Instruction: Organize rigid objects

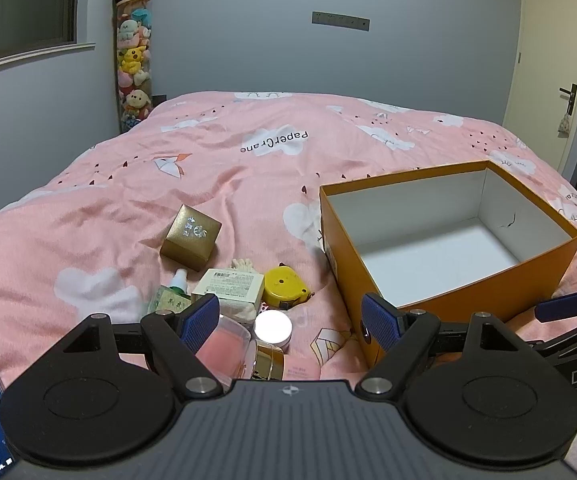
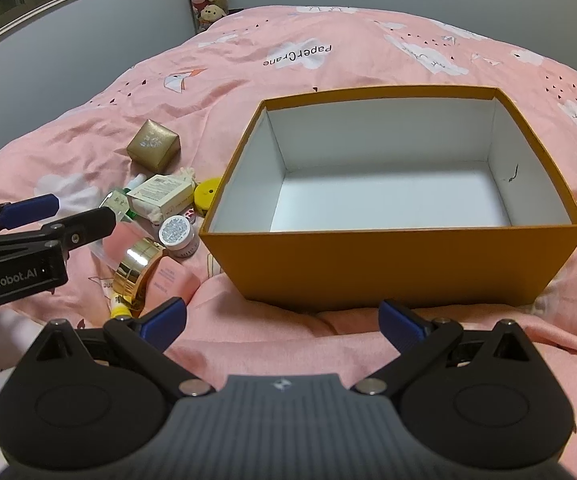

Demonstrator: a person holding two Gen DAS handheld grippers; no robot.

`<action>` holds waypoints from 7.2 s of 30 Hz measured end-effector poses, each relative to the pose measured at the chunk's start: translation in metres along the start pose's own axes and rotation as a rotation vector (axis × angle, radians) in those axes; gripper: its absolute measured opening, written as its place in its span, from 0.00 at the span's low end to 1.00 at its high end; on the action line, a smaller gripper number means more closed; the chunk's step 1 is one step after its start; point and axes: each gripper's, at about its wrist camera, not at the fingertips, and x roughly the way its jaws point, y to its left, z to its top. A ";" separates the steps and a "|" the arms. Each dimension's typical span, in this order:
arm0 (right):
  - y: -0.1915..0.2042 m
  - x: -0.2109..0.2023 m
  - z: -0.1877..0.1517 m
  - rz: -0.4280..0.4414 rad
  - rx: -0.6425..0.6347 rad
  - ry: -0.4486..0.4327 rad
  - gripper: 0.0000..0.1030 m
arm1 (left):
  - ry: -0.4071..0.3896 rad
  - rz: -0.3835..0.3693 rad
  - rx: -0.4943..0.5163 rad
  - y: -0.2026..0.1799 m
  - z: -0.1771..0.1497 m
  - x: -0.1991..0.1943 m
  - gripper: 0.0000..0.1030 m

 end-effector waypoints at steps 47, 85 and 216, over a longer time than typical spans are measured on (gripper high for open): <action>0.132 0.100 0.067 0.395 -0.852 0.214 0.73 | 0.394 -0.056 0.075 0.083 0.010 0.065 0.70; 0.140 0.159 0.040 0.453 -0.880 0.230 0.72 | 0.470 -0.123 0.009 0.092 0.002 0.113 0.65; -0.051 0.207 0.146 0.157 0.113 0.417 0.72 | 0.406 -0.337 -0.281 0.028 0.077 0.178 0.35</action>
